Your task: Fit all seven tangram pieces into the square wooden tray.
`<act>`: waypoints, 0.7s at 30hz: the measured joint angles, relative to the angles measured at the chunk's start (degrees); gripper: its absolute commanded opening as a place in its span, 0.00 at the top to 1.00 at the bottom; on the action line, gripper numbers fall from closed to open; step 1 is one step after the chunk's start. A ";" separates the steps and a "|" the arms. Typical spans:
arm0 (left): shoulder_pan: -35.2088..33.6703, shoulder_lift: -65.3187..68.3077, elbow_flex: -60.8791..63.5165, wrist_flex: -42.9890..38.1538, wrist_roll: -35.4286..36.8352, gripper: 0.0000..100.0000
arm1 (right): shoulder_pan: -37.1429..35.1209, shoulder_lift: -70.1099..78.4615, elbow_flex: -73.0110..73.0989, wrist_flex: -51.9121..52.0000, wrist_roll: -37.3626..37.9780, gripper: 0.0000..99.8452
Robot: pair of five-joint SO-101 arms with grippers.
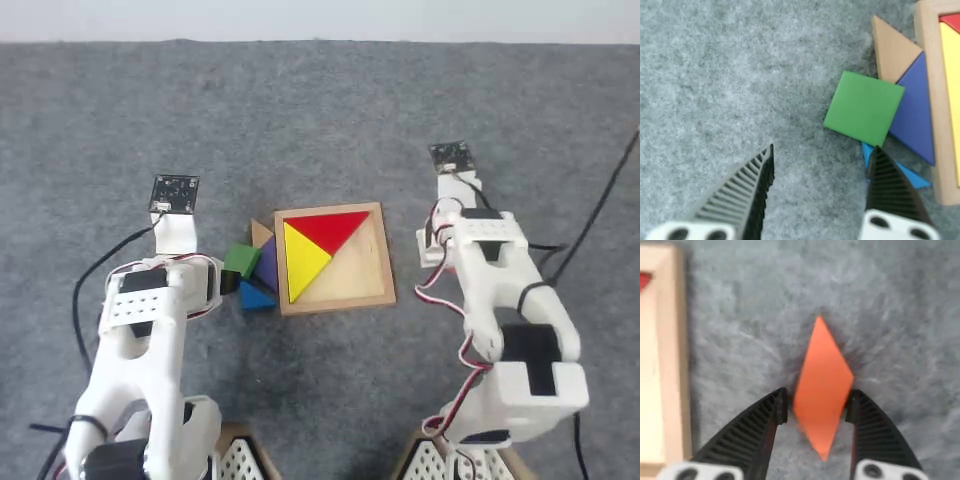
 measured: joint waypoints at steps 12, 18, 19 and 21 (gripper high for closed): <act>0.00 0.00 0.00 0.00 0.00 0.71 | 2.46 0.44 -1.49 1.23 0.18 0.92; 0.00 0.00 0.00 0.00 0.00 0.71 | 4.75 0.44 -3.60 1.58 -2.20 0.91; 0.00 0.00 0.00 0.00 0.00 0.71 | 5.54 0.44 -3.78 1.58 -2.81 0.91; 0.00 0.00 0.00 0.00 0.00 0.71 | 6.15 -0.09 -3.78 1.58 -3.43 0.91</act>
